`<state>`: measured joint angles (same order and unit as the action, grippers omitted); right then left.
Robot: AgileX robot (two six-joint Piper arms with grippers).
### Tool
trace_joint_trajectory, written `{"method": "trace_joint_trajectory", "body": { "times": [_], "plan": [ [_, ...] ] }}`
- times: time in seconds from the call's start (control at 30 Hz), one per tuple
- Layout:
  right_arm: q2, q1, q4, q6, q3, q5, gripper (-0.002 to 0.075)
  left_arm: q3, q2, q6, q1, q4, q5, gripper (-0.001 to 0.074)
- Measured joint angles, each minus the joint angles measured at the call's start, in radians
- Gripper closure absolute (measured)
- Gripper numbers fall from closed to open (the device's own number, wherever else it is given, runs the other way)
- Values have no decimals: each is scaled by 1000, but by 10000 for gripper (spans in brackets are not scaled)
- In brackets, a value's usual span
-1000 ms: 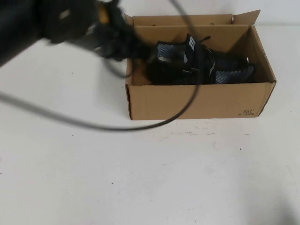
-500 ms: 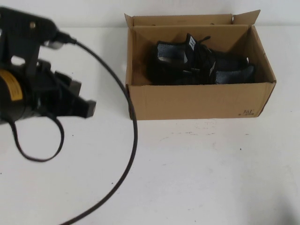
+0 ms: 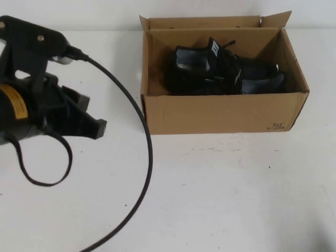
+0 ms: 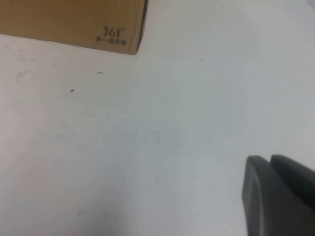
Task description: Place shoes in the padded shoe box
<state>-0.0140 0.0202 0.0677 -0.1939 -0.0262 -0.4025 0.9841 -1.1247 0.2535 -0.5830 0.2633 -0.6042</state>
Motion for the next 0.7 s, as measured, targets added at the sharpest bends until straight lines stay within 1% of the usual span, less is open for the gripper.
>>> {"method": "trace_joint_trajectory", "body": {
  "times": [0.07, 0.17, 0.3, 0.43, 0.5, 0.57, 0.7],
  "plan": [
    [0, 0, 0, 0, 0, 0, 734, -40, 8, -21, 0, 7, 99, 737],
    [0, 0, 0, 0, 0, 0, 734, -165, 54, -98, 24, -34, 311, 737],
    [0, 0, 0, 0, 0, 0, 734, -393, 174, -253, 107, -198, 672, 737],
    [0, 0, 0, 0, 0, 0, 734, -620, 347, -334, 163, -243, 948, 737],
    [0, 0, 0, 0, 0, 0, 734, -707, 440, -363, 186, -257, 1013, 737],
    [0, 0, 0, 0, 0, 0, 734, -789, 538, -388, 216, -296, 1038, 737],
    [0, 0, 0, 0, 0, 0, 734, -911, 740, -404, 321, -362, 1036, 737]
  ]
}}
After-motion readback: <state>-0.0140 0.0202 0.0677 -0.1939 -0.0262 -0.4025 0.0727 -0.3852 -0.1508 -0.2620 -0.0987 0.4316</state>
